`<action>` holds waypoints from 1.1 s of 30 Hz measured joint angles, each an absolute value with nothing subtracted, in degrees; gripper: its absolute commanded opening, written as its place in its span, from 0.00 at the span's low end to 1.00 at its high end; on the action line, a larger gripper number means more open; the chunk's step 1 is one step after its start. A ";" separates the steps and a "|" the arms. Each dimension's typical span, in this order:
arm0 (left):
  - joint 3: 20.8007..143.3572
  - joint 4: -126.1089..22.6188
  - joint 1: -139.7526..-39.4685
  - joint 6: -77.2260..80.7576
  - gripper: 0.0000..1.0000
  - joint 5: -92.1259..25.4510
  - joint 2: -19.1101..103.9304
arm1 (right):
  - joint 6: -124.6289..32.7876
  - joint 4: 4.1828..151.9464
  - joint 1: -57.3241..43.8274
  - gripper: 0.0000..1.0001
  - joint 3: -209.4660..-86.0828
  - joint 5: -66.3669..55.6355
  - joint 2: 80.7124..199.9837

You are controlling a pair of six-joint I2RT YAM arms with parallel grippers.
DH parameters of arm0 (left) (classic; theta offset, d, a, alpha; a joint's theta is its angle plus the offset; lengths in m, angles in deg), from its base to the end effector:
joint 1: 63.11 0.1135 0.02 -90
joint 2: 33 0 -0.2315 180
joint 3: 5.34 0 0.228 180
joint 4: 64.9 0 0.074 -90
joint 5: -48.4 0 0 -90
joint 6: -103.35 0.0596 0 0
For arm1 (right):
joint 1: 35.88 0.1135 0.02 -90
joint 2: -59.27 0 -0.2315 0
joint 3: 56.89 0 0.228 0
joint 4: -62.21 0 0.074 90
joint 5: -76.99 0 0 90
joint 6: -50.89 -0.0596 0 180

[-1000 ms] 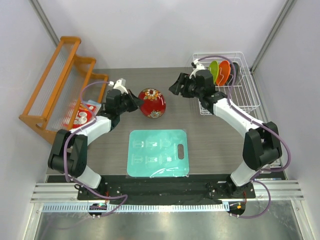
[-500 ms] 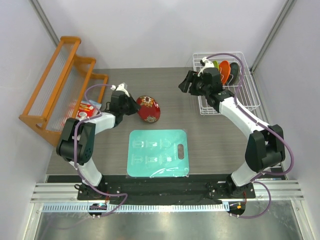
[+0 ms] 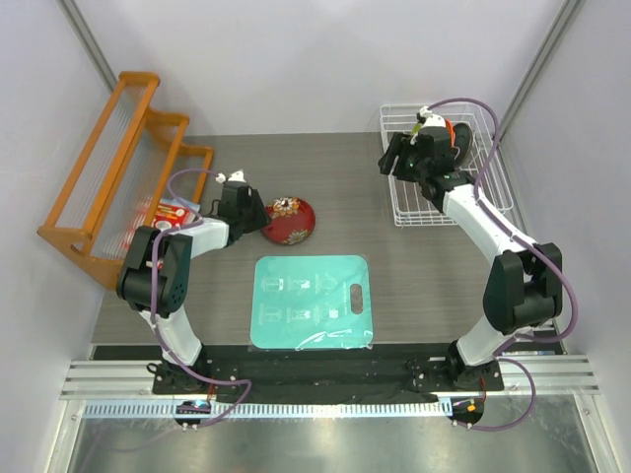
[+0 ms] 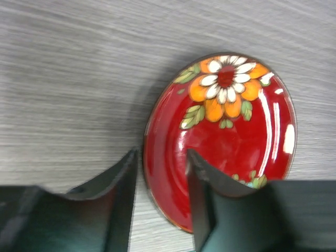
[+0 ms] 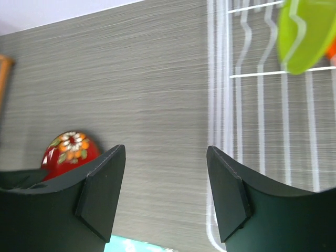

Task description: Unload the plates from the dish rack

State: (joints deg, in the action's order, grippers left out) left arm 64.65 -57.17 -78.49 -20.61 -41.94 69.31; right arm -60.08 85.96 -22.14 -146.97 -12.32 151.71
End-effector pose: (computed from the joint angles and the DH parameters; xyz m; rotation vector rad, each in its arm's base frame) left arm 0.3513 -0.0963 0.1318 -0.3760 2.2787 -0.4428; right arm 0.3666 0.0904 0.2766 0.1215 2.0454 0.3929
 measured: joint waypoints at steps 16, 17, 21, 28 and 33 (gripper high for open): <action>64.50 -51.77 -78.47 -17.48 0.99 -41.04 60.10 | -50.70 90.40 -26.42 0.80 -157.46 -30.15 159.95; 64.56 -51.75 -78.47 -17.40 0.99 -39.58 58.01 | -50.24 90.90 -27.06 0.80 -159.47 -31.01 161.52; 65.33 -53.06 -79.62 -17.13 0.99 -33.17 51.21 | -48.14 91.53 -29.18 0.80 -166.86 -33.43 167.95; 66.79 -54.46 -83.16 -16.13 0.99 -23.21 45.61 | -44.91 93.22 -31.21 0.80 -175.38 -33.41 176.91; 66.79 -54.48 -84.41 -15.47 0.99 -22.16 42.07 | -43.05 94.94 -31.17 0.79 -181.22 -32.80 181.81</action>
State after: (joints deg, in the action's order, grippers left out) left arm 66.79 -54.48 -84.41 -15.47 -22.16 42.07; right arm -43.05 94.94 -31.17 -181.22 -32.80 181.81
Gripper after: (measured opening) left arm 0.994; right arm 0.795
